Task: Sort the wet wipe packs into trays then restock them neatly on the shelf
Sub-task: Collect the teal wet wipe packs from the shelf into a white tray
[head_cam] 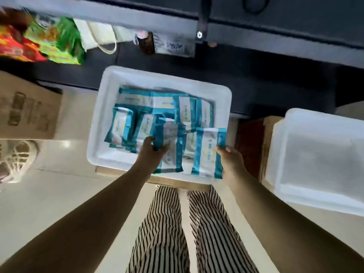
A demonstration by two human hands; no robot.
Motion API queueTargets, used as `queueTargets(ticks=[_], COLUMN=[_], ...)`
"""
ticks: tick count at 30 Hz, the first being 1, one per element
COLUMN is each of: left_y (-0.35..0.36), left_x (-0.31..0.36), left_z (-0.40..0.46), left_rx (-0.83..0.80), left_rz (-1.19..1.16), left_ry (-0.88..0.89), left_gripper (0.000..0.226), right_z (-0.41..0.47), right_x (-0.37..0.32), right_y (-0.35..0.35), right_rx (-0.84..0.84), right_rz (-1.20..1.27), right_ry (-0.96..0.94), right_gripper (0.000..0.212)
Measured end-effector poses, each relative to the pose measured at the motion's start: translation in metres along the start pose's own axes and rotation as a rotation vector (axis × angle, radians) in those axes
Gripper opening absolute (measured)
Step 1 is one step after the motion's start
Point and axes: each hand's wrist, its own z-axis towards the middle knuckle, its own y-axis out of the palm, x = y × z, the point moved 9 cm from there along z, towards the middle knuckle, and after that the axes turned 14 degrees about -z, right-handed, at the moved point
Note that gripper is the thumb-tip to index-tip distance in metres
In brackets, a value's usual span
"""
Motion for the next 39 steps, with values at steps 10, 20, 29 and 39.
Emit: queueTargets(ticks=[10, 20, 29, 39], left_y=[0.019, 0.002, 0.037, 0.020], left_x=[-0.072, -0.003, 0.235, 0.452], left_z=[0.076, 0.029, -0.084, -0.275], left_rx=[0.060, 0.072, -0.139, 0.049], left_rz=[0.206, 0.410, 0.916, 1.091], left_ry=[0.012, 0.251, 0.971, 1.654], left_gripper=[0.030, 0.049, 0.051, 0.030], right_z=[0.067, -0.007, -0.152, -0.383], right_x=[0.010, -0.047, -0.233, -0.391], right_y=[0.048, 0.014, -0.057, -0.155], right_rx=[0.053, -0.004, 0.168, 0.729], right_rz=[-0.450, -0.581, -0.984, -1.158], right_ry=[-0.078, -0.268, -0.779, -1.222], right_gripper=[0.037, 0.040, 0.042, 0.041])
